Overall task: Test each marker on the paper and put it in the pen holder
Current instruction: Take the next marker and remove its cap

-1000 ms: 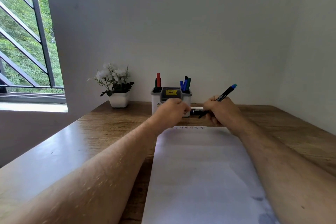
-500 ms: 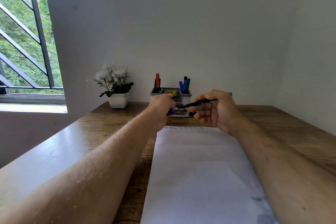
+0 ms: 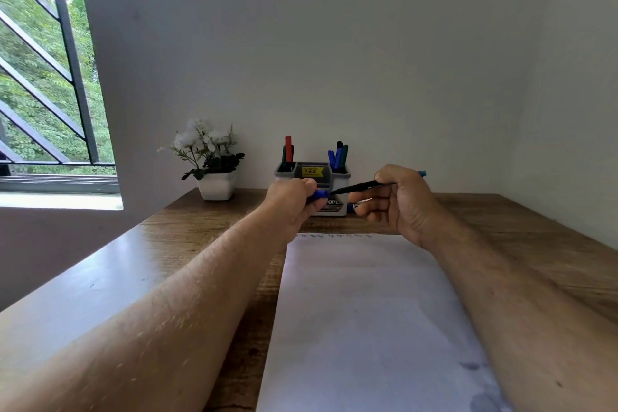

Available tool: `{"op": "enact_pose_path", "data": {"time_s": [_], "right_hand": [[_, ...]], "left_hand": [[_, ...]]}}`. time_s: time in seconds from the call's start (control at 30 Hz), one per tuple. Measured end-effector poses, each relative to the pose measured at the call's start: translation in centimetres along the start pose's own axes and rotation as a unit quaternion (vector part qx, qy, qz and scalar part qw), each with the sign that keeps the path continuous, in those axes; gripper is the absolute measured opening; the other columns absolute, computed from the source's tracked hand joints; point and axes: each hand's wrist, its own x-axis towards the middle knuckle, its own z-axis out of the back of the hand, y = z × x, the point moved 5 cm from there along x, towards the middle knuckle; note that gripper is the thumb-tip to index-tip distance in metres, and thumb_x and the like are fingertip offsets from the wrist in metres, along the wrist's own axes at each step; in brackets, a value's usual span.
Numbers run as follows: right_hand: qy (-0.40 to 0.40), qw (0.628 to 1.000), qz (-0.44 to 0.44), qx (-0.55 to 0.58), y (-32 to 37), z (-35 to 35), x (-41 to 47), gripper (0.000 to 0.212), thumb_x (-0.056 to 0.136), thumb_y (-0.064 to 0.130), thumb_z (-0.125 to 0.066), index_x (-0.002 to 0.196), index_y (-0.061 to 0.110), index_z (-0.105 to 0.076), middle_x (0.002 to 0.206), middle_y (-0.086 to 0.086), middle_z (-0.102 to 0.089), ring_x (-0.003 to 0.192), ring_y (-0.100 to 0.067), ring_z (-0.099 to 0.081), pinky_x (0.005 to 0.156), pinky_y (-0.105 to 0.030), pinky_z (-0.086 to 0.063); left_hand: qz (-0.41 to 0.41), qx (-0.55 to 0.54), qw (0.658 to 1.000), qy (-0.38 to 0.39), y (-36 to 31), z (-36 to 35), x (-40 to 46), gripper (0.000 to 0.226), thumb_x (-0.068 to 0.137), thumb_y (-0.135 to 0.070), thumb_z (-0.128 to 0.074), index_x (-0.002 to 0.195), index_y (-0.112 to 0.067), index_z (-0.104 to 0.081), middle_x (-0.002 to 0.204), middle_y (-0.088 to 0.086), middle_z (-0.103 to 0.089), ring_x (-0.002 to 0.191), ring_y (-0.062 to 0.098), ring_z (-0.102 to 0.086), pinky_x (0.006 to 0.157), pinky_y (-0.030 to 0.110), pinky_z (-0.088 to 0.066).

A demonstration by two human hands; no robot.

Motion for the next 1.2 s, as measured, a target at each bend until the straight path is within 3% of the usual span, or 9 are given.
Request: {"op": "enact_pose_path", "data": {"time_s": [0.1,0.3,0.47,0.6,0.7,0.8,0.97,1.1,1.2], "right_hand": [[-0.003,1.0,-0.003,-0.001,-0.1,0.1,0.1,0.03,0.093,0.014,-0.042,0.09,-0.005,-0.064,0.085,-0.021,-0.075,0.052,-0.022,-0.065,0.043,-0.024,-0.048],[0.011,1.0,-0.008,-0.01,-0.1,-0.2,0.1,0.019,0.094,0.015,-0.046,0.092,0.004,-0.061,0.087,-0.018,-0.077,0.053,-0.021,-0.067,0.045,-0.023,-0.049],[-0.001,0.999,0.026,-0.042,0.2,0.0,0.5,0.008,0.089,0.005,-0.065,0.088,0.012,-0.068,0.083,-0.016,-0.075,0.044,-0.018,-0.06,0.038,-0.021,-0.042],[0.008,0.998,0.042,-0.049,0.2,-0.1,0.7,0.018,0.088,0.001,-0.066,0.099,0.011,-0.075,0.08,-0.014,-0.072,0.046,-0.018,-0.057,0.038,-0.021,-0.042],[0.013,0.995,0.05,-0.091,0.0,-0.2,0.7,0.016,0.091,0.006,-0.066,0.104,0.012,-0.074,0.089,-0.013,-0.077,0.046,-0.017,-0.058,0.039,-0.022,-0.043],[0.0,0.986,0.064,-0.152,-0.1,-0.3,0.7,0.012,0.09,0.009,-0.068,0.101,0.01,-0.073,0.082,-0.011,-0.077,0.041,-0.013,-0.05,0.039,-0.021,-0.041],[-0.038,0.969,0.086,-0.229,0.0,-0.2,1.2,0.013,0.095,0.023,-0.065,0.095,0.012,-0.073,0.044,0.012,-0.05,0.033,0.0,-0.04,0.038,-0.013,-0.031],[-0.029,0.976,0.049,-0.21,-0.3,-0.5,1.1,0.024,0.1,0.028,-0.057,0.1,0.008,-0.07,0.047,0.007,-0.039,0.035,-0.006,-0.029,0.037,-0.022,-0.026],[-0.019,0.988,0.009,-0.155,-0.5,-0.7,0.8,0.024,0.102,0.028,-0.054,0.098,0.009,-0.068,0.05,0.006,-0.034,0.04,-0.009,-0.024,0.037,-0.02,-0.022]], "left_hand": [[0.004,-0.005,1.0,0.016,0.1,-0.2,-0.1,0.023,0.098,-0.011,-0.058,0.12,-0.008,-0.053,0.102,0.015,-0.063,0.081,0.018,-0.067,0.071,0.027,-0.06],[-0.006,-0.007,1.0,0.022,0.1,-0.2,0.2,0.013,0.095,-0.011,-0.062,0.107,-0.008,-0.058,0.098,0.014,-0.065,0.081,0.018,-0.068,0.07,0.026,-0.061],[-0.028,-0.043,0.999,0.008,-0.2,0.3,0.4,0.024,0.091,-0.013,-0.068,0.113,-0.007,-0.059,0.107,0.017,-0.068,0.085,0.022,-0.072,0.058,0.022,-0.06],[-0.061,-0.065,0.996,-0.017,-0.7,0.7,0.5,0.032,0.087,-0.017,-0.072,0.115,-0.005,-0.062,0.105,0.016,-0.07,0.089,0.024,-0.073,0.065,0.025,-0.06],[-0.092,-0.076,0.992,-0.03,-1.0,0.9,0.7,0.027,0.086,-0.015,-0.073,0.109,-0.007,-0.062,0.105,0.015,-0.07,0.092,0.024,-0.072,0.07,0.028,-0.061],[-0.116,-0.078,0.989,-0.038,-1.0,1.1,0.8,0.017,0.087,-0.013,-0.071,0.099,-0.012,-0.059,0.104,0.014,-0.07,0.093,0.024,-0.073,0.07,0.029,-0.061],[-0.125,-0.087,0.988,-0.028,-0.9,1.0,1.0,0.013,0.088,-0.009,-0.069,0.095,-0.012,-0.059,0.107,0.016,-0.069,0.093,0.024,-0.073,0.067,0.029,-0.06],[-0.136,-0.094,0.986,-0.036,-0.9,0.7,1.0,0.012,0.089,-0.006,-0.068,0.093,-0.013,-0.059,0.111,0.016,-0.066,0.095,0.025,-0.071,0.066,0.028,-0.061],[-0.132,-0.106,0.985,-0.033,-0.7,0.4,1.0,0.012,0.09,-0.005,-0.066,0.095,-0.013,-0.058,0.11,0.015,-0.065,0.094,0.025,-0.071,0.067,0.028,-0.061]]}}
